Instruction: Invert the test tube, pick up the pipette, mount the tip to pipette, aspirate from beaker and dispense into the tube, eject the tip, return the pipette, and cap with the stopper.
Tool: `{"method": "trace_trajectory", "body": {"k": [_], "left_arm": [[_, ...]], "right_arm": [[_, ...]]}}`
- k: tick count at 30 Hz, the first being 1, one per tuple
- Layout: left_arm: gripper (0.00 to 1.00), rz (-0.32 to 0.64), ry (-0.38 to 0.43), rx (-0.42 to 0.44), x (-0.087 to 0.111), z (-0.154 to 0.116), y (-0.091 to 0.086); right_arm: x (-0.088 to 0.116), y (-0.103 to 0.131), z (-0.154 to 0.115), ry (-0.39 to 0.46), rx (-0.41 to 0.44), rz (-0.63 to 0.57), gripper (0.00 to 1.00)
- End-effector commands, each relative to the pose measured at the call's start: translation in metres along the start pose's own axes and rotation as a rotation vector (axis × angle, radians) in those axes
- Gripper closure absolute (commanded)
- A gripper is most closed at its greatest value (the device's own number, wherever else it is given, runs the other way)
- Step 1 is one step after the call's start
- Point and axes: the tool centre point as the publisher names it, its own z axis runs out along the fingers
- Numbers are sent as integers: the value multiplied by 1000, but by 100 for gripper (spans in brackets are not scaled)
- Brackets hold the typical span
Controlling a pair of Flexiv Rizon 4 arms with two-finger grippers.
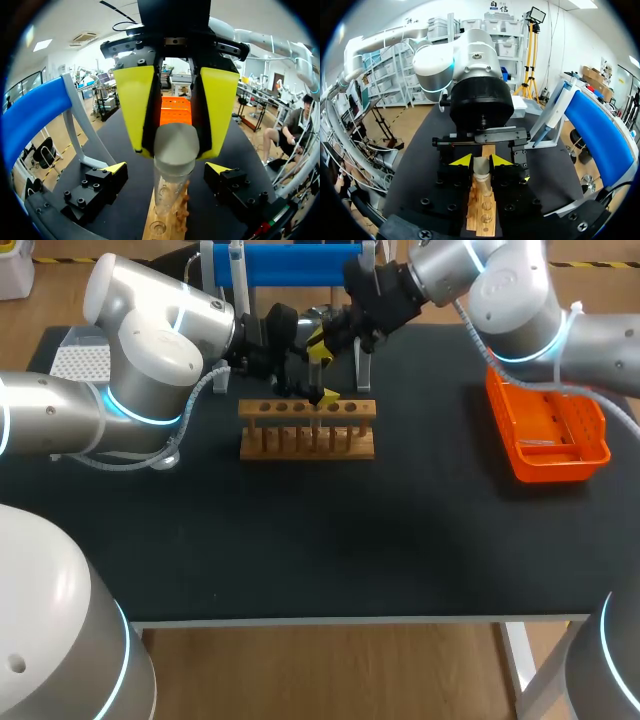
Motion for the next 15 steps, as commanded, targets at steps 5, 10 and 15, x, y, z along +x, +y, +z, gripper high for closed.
{"method": "trace_trajectory", "body": {"k": [5,10,15], "left_arm": [[0,-1,5,-2,-1,0,0],[0,-1,5,-2,-1,0,0],[0,-1,5,-2,-1,0,0]], "right_arm": [[1,-6,2,-4,9,4,100],[2,-8,4,-1,10,8,100],[3,-9,5,3,10,10,100]]}}
